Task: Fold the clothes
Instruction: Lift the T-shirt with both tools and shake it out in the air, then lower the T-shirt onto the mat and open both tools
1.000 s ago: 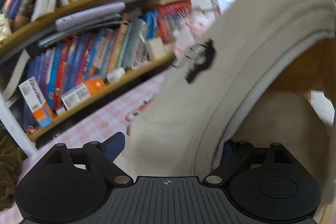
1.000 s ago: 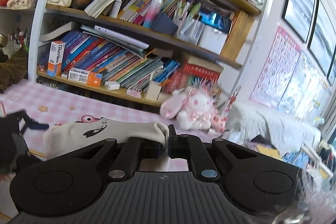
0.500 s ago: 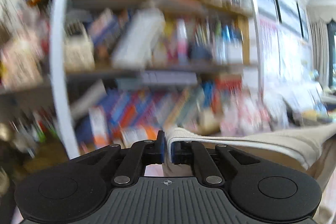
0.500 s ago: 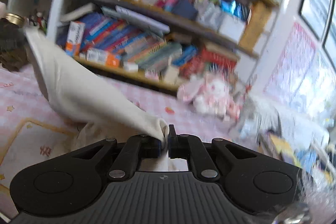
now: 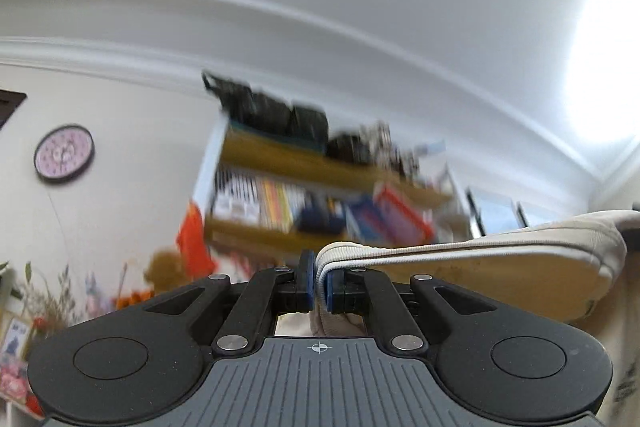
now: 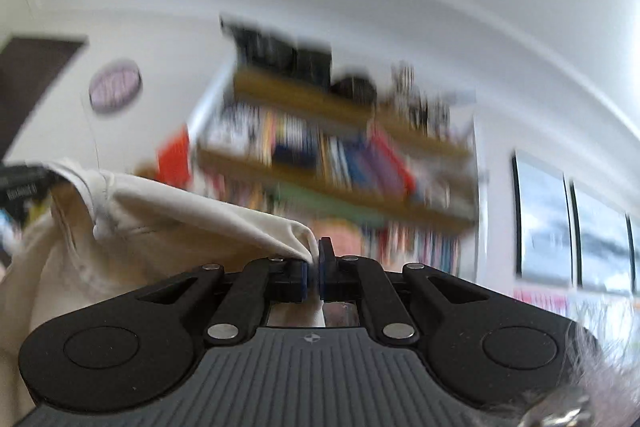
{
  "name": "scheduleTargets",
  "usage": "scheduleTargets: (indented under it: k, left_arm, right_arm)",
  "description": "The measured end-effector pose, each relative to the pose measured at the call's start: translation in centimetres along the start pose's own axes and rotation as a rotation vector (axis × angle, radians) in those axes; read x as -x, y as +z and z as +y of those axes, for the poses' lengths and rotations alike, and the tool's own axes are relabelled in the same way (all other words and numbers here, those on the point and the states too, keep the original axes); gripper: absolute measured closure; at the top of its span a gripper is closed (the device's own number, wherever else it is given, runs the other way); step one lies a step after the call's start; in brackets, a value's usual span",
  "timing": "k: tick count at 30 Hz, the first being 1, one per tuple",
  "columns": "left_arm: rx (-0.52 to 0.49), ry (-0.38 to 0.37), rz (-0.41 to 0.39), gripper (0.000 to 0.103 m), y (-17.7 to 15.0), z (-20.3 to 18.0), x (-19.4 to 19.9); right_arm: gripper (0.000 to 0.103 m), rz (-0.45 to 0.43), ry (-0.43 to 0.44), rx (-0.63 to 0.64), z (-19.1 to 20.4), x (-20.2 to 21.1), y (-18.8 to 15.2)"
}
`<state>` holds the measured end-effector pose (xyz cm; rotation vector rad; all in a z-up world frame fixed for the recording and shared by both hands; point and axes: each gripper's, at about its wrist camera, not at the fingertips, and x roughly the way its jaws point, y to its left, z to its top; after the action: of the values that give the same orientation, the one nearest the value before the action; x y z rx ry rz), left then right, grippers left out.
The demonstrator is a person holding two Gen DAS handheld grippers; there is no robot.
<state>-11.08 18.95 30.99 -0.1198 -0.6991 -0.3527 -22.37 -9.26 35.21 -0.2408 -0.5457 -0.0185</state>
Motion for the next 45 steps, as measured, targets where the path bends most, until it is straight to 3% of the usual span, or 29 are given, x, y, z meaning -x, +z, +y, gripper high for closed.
scheduleTargets:
  k: [4, 5, 7, 9, 11, 15, 17, 19, 23, 27, 29, 32, 37, 40, 45]
  left_arm:
    - [0.079, -0.008, -0.008, 0.096, -0.1, 0.4, -1.0]
    - [0.081, -0.006, 0.020, 0.096, -0.8, 0.3, -1.4]
    - [0.074, 0.001, 0.132, 0.095, -3.3, 0.0, -2.5]
    - [0.111, 0.001, 0.323, 0.094, -7.9, 0.0, -4.1]
    - [0.162, -0.003, 0.555, 0.094, -13.9, -0.1, -5.4]
    - [0.122, 0.039, 0.925, 0.094, -26.0, -1.9, -4.7]
    - [0.101, 0.061, 1.110, 0.094, -32.1, -2.9, -4.4]
    - [0.088, 0.074, 1.218, 0.094, -35.8, -3.8, -4.3]
    - [0.063, 0.128, 1.289, 0.093, -39.9, -3.8, -7.4]
    - [-0.030, 0.162, 1.350, 0.085, -42.4, -4.3, -11.4]
    - [-0.079, 0.188, 1.411, 0.052, -43.3, -4.7, -12.0]
    - [-0.136, 0.200, 1.428, 0.025, -42.5, -5.4, -10.7]
    - [-0.159, 0.178, 1.456, 0.022, -39.9, -5.9, -5.8]
    - [-0.190, 0.181, 1.484, 0.022, -38.3, -6.2, -2.6]
    - [-0.190, 0.243, 1.502, 0.022, -36.6, -6.5, 0.8]
  right_arm:
    - [0.098, -0.030, 0.024, -0.014, -0.9, -1.0, 0.7]
    - [0.098, -0.027, 0.028, -0.017, -1.1, -1.4, 0.6]
    - [0.098, 0.085, 0.043, -0.049, -1.7, -3.4, -1.9]
    - [0.098, 0.229, 0.053, -0.077, -2.1, -5.5, -5.3]
    - [0.098, 0.416, 0.044, -0.105, -1.9, -7.4, -10.9]
    - [0.098, 0.821, 0.066, -0.150, -2.0, -9.4, -26.1]
    - [0.098, 0.971, 0.100, -0.144, -1.3, -9.0, -32.0]
    - [0.098, 1.071, 0.142, -0.143, -1.0, -9.1, -36.5]
    - [0.098, 1.135, 0.173, -0.173, -2.4, -12.0, -41.6]
    - [0.098, 1.159, 0.188, -0.219, -4.2, -17.4, -45.5]
    - [0.098, 1.167, 0.205, -0.198, -4.1, -20.4, -47.5]
    - [0.098, 1.191, 0.237, -0.172, -3.5, -24.1, -50.7]
    - [0.101, 1.204, 0.258, -0.057, -2.6, -27.7, -55.6]
    - [0.101, 1.266, 0.271, -0.089, -3.1, -28.7, -58.3]
    - [0.099, 1.289, 0.344, -0.203, -4.4, -25.9, -57.7]
